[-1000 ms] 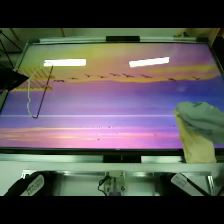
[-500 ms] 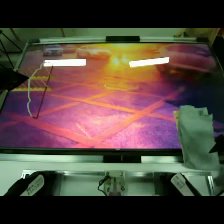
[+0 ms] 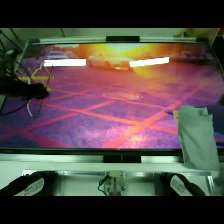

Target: Fold the shirts.

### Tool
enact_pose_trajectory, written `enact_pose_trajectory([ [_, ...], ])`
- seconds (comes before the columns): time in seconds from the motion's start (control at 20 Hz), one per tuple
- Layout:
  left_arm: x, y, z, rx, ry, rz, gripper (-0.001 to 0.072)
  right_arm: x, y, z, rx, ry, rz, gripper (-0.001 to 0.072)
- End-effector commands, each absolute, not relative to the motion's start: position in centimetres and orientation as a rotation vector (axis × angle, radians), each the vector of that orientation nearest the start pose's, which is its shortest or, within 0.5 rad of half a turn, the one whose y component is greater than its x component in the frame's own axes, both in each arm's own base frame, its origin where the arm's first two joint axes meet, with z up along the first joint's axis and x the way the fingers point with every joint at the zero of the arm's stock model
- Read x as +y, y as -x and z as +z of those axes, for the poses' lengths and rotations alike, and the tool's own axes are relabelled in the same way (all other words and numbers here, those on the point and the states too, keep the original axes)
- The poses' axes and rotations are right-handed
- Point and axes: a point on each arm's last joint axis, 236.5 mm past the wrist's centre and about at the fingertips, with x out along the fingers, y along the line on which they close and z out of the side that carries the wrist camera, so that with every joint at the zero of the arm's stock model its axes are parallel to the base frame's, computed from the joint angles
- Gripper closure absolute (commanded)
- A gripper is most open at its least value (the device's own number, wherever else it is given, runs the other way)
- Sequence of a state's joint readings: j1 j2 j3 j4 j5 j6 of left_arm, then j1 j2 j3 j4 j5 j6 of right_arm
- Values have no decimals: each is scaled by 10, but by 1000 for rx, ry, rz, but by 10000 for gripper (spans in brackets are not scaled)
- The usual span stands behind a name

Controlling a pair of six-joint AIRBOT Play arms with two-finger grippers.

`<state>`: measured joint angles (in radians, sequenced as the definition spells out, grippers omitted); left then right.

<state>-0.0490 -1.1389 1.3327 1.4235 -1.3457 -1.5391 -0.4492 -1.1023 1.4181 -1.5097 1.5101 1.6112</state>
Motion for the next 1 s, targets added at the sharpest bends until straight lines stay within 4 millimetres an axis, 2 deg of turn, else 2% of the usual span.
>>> enact_pose_trajectory([
  [0.0, -67, -349, 76, 1281, -132, -162, -7, -35, -338, 111, 1332, -372, -84, 53],
  [0.1, -75, -348, 67, 1233, -109, -162, -4, -18, -337, 91, 1432, -349, -42, 56],
  [0.15, -73, -341, 61, 1263, -103, -151, 17, -13, -337, 85, 1454, -325, -35, 57],
  [0.2, -71, -336, 57, 1292, -110, -147, 55, -5, -338, 84, 1464, -333, -26, 56],
  [0.35, -73, -341, 58, 1271, -106, -149, 54, 15, -339, 84, 1466, -303, 25, 57],
  [0.55, -74, -348, 60, 1241, -102, -153, 53, 23, -339, 85, 1467, -306, 51, 57],
  [0.95, -74, -348, 60, 1241, -102, -153, 53, 23, -339, 85, 1467, -305, 50, 57],
])
